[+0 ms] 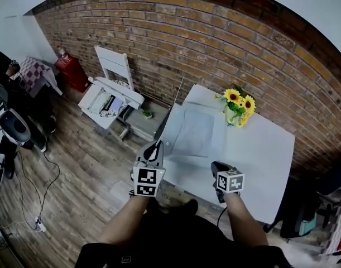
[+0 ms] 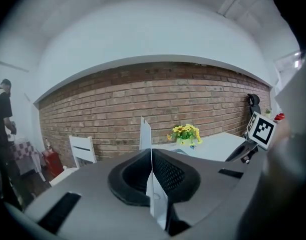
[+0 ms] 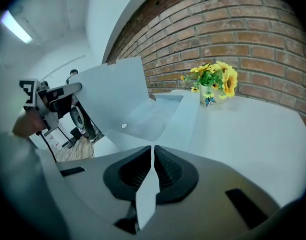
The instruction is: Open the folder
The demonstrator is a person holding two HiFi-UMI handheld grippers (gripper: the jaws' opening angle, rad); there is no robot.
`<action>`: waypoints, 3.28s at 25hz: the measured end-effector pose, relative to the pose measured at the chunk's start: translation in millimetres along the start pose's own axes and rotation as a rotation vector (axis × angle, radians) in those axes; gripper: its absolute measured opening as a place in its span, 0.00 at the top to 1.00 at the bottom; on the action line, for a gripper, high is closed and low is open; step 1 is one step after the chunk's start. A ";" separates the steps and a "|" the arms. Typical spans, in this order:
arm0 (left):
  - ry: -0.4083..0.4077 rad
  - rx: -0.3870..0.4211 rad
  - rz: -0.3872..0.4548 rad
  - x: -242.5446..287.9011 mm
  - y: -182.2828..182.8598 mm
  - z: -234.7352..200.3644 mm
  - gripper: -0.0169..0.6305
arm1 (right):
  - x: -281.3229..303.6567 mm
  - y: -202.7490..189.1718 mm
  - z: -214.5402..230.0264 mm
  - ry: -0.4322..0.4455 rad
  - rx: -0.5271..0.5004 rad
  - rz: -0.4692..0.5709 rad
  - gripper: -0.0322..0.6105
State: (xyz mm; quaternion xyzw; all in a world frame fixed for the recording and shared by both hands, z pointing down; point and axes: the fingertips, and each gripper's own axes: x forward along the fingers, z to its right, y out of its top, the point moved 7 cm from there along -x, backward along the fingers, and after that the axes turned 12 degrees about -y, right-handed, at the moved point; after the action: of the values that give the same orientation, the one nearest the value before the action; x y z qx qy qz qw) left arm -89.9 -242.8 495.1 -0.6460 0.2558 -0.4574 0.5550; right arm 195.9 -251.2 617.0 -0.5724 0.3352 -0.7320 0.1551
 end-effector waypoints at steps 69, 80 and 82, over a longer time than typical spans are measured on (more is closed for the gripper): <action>0.189 -0.181 -0.190 -22.3 -88.2 -142.4 0.82 | -68.8 92.0 -31.5 0.001 -0.041 0.418 0.93; 0.180 -0.183 -0.179 -21.8 -83.9 -138.1 0.82 | -64.9 90.6 -35.9 0.022 -0.039 0.413 0.93; 0.178 -0.182 -0.181 -21.9 -83.7 -137.3 0.82 | -65.1 90.4 -36.4 0.022 -0.042 0.412 0.93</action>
State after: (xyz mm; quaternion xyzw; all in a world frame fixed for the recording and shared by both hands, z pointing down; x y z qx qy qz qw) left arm -234.8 -269.6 563.2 -0.6709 0.2852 -0.5361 0.4257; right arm 166.7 -265.8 504.4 -0.4867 0.4622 -0.6840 0.2857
